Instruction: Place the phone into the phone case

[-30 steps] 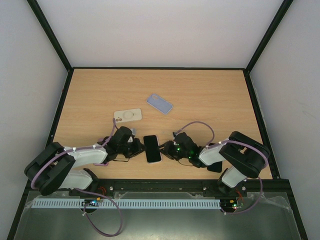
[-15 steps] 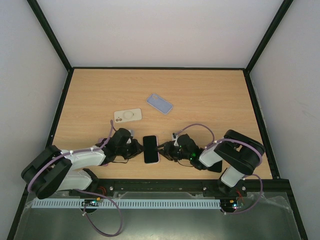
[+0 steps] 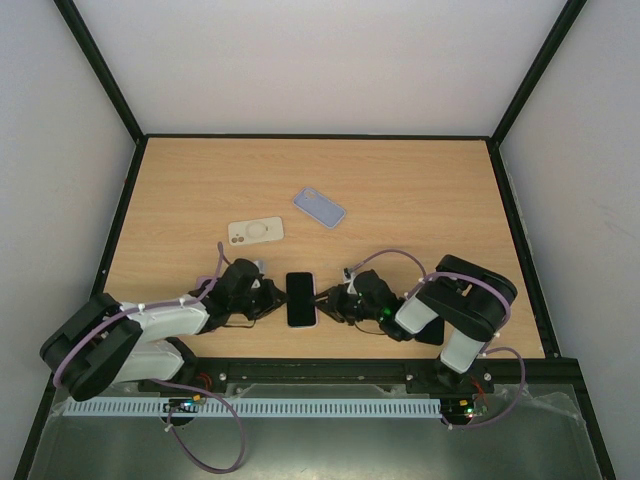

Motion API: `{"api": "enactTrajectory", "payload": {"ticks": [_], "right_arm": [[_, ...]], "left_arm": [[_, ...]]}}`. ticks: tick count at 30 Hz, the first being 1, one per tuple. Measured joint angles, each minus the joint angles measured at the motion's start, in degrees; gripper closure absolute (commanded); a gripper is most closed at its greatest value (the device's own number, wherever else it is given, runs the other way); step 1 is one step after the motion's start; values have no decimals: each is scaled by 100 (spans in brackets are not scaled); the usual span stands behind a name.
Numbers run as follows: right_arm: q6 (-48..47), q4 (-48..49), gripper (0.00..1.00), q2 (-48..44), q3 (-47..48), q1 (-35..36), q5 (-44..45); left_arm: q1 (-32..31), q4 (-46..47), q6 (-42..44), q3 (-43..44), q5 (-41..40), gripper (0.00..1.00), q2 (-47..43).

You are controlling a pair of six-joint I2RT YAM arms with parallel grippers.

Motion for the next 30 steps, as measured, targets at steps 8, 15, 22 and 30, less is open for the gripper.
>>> {"api": "enactTrajectory", "payload": {"ticks": [8, 15, 22, 30], "right_arm": [[85, 448, 68, -243, -9, 22, -195], [404, 1353, 68, 245, -7, 52, -295], [496, 1602, 89, 656, -7, 92, -295], [302, 1390, 94, 485, -68, 92, -199]], "left_arm": [[0, -354, 33, -9, -170, 89, -264], [0, -422, 31, -9, -205, 89, -319], [-44, -450, 26, -20, -59, 88, -365], [68, -704, 39, -24, 127, 69, -883]]}}
